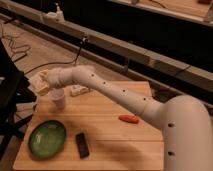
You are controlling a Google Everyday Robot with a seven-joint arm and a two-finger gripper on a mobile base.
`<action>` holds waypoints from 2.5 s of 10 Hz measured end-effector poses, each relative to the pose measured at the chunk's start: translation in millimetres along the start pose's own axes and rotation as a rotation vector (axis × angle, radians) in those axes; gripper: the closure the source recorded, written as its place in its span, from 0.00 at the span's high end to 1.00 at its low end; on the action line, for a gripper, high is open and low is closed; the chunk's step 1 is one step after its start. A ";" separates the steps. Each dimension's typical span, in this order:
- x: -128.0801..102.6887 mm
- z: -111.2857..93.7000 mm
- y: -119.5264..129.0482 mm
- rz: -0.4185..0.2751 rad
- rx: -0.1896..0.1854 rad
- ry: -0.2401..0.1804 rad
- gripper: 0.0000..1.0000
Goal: Place the white sponge in the ceramic cup
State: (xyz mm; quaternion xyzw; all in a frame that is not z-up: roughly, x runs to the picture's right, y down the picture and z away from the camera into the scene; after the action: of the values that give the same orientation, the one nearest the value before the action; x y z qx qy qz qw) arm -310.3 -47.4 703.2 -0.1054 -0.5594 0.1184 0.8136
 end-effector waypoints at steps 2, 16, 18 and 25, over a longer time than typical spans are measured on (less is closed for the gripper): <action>2.9 1.3 -0.8 -0.001 0.002 0.005 0.00; 124.3 36.6 -24.0 0.100 0.186 0.049 0.72; 131.2 34.3 -19.2 0.101 0.198 0.051 0.72; 103.6 -1.9 -15.9 0.096 0.258 0.004 0.72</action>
State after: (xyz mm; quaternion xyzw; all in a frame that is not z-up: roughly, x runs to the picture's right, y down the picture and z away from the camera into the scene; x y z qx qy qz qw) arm -271.5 -30.4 799.1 -0.0267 -0.5323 0.2278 0.8149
